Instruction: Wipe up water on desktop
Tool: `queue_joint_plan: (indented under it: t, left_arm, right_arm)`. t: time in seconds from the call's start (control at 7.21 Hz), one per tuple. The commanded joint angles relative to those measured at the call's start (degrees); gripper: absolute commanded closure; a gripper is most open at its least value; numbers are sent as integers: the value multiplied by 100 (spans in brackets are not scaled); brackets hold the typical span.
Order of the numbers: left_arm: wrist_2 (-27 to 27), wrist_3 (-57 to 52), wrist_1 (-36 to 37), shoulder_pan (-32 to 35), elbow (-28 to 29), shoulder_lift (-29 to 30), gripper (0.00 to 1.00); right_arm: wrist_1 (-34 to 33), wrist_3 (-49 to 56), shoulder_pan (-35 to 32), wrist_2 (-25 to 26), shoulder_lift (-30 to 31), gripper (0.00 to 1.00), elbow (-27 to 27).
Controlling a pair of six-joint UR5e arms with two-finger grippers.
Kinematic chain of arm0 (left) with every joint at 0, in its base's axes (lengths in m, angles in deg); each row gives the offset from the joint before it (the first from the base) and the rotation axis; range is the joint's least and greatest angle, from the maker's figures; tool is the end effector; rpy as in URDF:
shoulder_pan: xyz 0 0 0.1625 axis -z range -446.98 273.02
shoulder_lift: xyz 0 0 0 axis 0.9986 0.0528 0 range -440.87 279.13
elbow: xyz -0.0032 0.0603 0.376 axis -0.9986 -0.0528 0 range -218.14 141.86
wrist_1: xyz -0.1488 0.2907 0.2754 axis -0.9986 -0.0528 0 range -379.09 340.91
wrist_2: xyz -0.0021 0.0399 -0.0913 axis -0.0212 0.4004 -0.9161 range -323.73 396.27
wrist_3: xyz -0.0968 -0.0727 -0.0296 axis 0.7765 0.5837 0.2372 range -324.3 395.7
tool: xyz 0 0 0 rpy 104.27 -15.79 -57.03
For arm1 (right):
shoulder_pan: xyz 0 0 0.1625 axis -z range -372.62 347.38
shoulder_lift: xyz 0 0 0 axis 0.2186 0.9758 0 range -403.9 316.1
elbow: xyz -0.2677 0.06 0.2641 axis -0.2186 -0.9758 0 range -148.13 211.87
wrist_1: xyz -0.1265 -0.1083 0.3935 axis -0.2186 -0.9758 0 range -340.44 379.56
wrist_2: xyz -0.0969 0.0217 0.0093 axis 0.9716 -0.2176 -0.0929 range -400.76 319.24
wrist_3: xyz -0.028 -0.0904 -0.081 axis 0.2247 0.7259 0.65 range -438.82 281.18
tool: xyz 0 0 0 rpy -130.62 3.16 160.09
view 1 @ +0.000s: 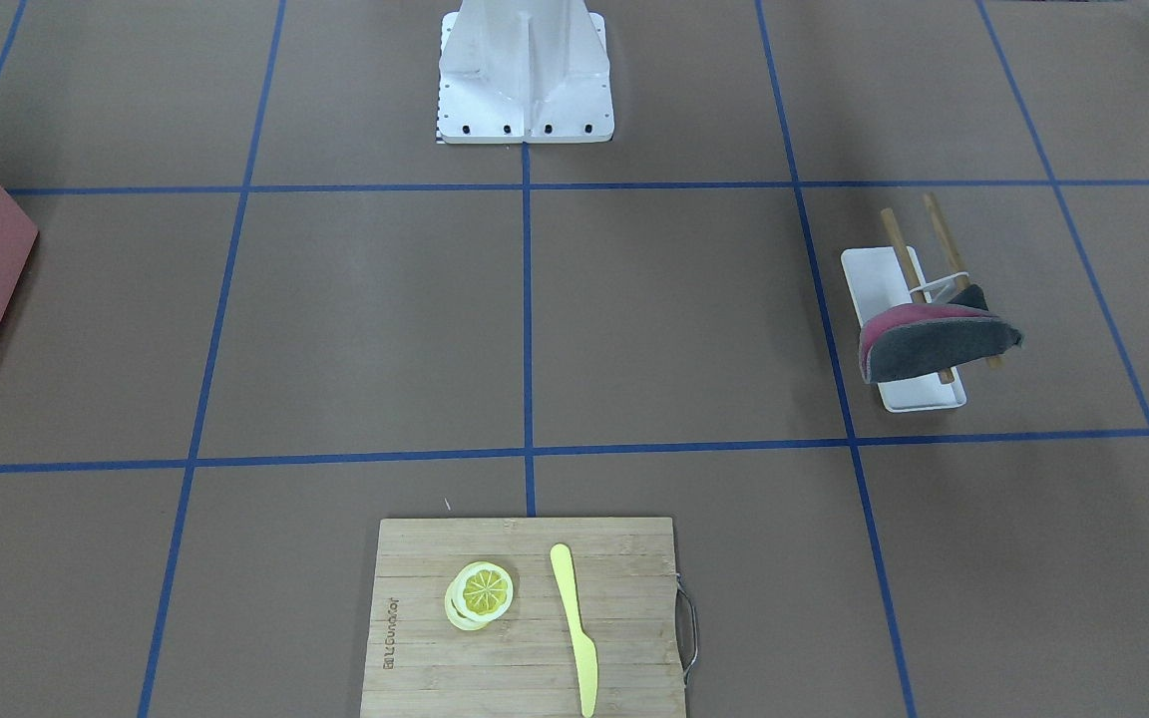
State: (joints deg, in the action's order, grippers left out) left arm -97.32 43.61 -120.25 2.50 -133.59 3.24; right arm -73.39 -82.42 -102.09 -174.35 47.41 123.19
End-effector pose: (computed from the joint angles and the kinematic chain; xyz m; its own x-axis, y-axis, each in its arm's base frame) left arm -0.0429 -0.4820 0.6146 0.7175 -0.0015 -0.6965 0.0905 0.9917 0.0911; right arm 0.0428 -0.4926 0.6384 0.7237 0.0913 0.6840 -0.0362 0.9949 -0.0945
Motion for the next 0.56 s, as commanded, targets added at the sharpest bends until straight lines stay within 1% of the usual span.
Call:
queue_joint_plan:
  t: [0.0,0.42]
  left_arm:
    - [0,0,0,0,0,0,2]
    - [0,0,-17,0,-9,0,2]
  right_arm:
    - [4,0,0,0,0,0,0]
    - [4,0,0,-26,0,0,-9]
